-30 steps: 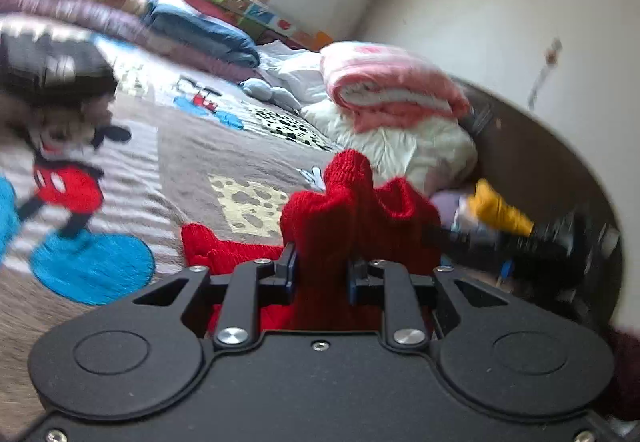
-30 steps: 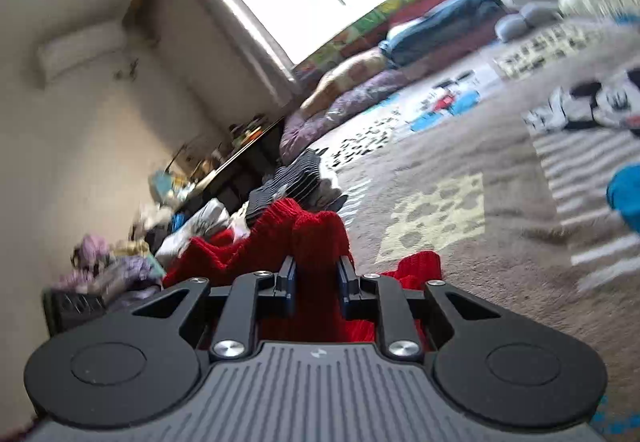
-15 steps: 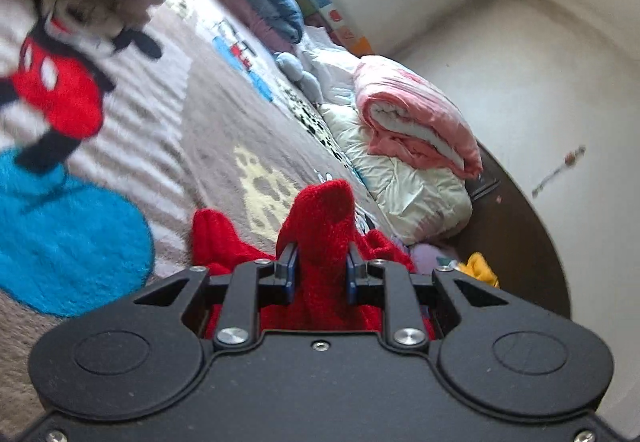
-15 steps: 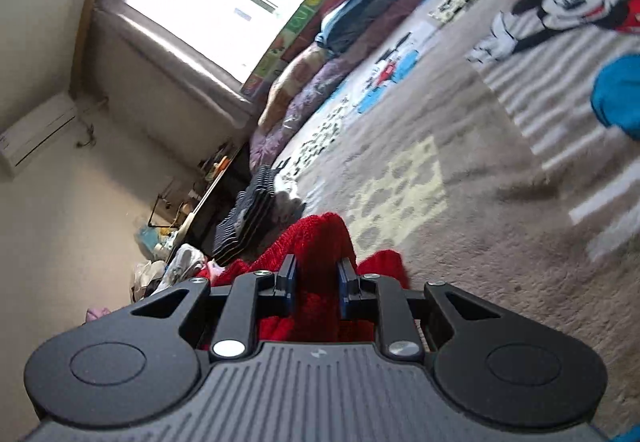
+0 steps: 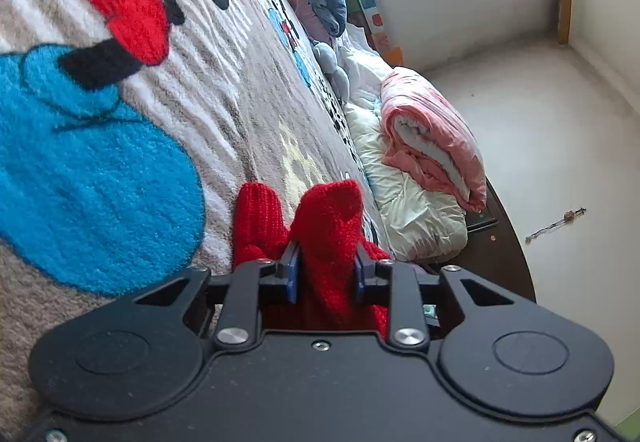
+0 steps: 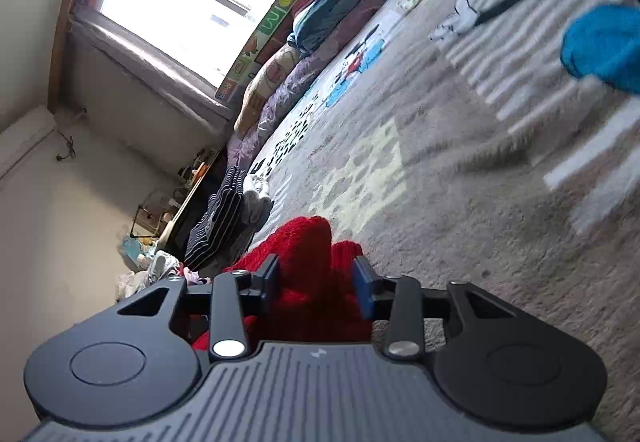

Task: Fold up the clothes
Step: 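Lift the held end with both grippers and fold it over toward the other end, then open both grippers to release the folded sweater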

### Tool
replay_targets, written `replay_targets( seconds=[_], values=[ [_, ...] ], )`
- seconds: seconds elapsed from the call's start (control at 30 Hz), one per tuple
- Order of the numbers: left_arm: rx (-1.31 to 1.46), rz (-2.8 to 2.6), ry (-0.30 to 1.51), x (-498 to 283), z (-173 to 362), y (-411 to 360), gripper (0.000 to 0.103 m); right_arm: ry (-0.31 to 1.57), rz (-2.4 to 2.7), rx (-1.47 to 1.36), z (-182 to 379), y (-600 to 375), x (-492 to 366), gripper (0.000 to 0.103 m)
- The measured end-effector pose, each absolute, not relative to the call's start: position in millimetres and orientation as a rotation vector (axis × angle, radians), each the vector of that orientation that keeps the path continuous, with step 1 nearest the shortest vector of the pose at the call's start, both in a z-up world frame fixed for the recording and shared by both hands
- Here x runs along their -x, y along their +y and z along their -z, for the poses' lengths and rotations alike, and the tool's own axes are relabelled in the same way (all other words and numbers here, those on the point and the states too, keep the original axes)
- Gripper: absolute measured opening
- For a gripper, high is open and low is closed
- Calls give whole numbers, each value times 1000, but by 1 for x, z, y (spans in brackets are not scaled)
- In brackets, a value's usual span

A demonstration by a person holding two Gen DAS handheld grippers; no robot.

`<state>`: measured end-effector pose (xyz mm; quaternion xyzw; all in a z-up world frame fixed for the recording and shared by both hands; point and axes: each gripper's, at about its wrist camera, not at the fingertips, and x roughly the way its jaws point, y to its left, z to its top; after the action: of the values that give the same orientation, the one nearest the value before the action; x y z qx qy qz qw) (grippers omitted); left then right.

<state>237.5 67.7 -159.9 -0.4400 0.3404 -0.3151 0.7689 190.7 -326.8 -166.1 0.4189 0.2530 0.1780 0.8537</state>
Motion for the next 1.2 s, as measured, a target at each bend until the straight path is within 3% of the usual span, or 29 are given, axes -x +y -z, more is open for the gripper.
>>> replay_targets(
  seconds=[0.17,0.53,0.7,0.9,1.2],
  values=[
    [663,633,618,-213,119,61,54,445,-367,-646,125,-323,-170,42],
    [124,714,356,-181,75,0,55,376,-556,-140,90,-267,-165,48],
    [86,718,440,-205,110,-4,55,391,-607,-126,108,-258,-170,59],
    [117,729,472,-213,127,-1,56,402,-606,-227,131,-266,-165,60],
    [8,688,457,-205,130,-17,56,434,-569,-159,133,-255,-168,60]
  ],
)
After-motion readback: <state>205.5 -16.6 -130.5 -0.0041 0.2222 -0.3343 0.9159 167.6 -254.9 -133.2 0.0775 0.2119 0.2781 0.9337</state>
